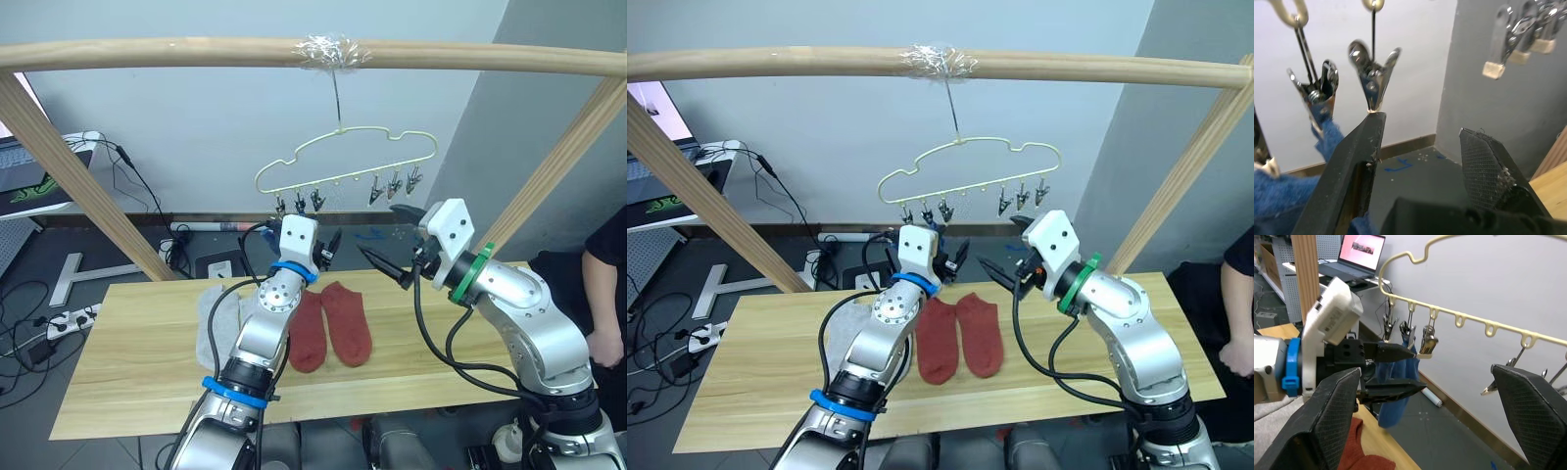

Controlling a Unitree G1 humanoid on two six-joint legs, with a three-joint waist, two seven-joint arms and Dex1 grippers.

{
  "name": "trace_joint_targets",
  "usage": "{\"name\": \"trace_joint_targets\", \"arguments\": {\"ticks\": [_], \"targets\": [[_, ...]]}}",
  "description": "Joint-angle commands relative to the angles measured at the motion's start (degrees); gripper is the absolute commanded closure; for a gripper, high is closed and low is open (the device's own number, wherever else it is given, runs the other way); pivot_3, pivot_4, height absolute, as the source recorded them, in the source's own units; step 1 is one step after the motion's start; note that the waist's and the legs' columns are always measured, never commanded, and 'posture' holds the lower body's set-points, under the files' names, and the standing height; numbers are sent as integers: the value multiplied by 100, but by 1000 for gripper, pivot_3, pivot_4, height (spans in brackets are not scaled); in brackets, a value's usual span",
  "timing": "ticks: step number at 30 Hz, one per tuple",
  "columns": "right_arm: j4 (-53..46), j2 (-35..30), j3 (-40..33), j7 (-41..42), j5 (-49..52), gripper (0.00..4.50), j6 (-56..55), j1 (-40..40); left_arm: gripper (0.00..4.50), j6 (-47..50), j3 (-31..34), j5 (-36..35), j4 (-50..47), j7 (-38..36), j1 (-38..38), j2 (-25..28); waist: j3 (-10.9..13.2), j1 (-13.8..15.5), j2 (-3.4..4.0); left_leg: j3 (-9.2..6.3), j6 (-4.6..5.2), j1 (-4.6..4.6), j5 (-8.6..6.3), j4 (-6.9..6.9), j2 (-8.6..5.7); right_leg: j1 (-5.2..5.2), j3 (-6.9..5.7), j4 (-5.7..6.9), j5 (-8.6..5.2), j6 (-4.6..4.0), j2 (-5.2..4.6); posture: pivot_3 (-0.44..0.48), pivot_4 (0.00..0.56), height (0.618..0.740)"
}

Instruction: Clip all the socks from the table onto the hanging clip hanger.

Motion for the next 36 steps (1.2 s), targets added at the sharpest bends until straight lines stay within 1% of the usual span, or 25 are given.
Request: {"name": "trace_joint_targets", "arguments": {"ticks": [1, 11, 20, 29, 30, 36], "targets": [[-260, -49, -95, -63, 55, 0, -25, -100, 1792, -154, 85, 54, -82, 115, -150, -69, 0, -22, 0, 0, 0, 0, 0, 0, 0, 0, 0, 0, 0, 0, 0, 149, 148, 740], [-240, -68, -129, -108, 31, 0, -20, -121, 1792, -316, 192, 39, 324, 142, -422, -105, 0, -77, 0, -1, 0, 0, 0, 1, 0, 1, 0, 2, 3, -3, 0, 142, 148, 740], [-271, -89, -115, -141, 62, 0, -17, -120, 1792, -620, 313, 106, 860, 391, -861, -169, 0, -91, 0, -1, 0, 1, 0, 0, -1, 1, -1, 3, 3, -3, 0, 142, 148, 740], [-262, -93, -101, -125, 81, 0, -19, -159, 1792, -738, 351, 270, 851, 648, -894, -209, 0, -90, 0, -1, 0, 1, 0, 0, -1, 1, -1, 5, 8, -11, 0, 142, 148, 740], [-268, -89, -94, -122, 86, 0, -17, -156, 1792, -745, 360, 267, 847, 651, -900, -206, 0, -90, 0, -1, 0, 1, 0, 1, -1, 1, -1, 6, 8, -11, 0, 145, 137, 740], [-287, -72, -66, -126, 90, 0, -15, -151, 1792, -788, 389, 217, 879, 572, -958, -184, -2, -88, -1, -2, 0, 1, 0, 1, -1, 1, -1, 8, 9, -12, 0, 147, 132, 740]]}}
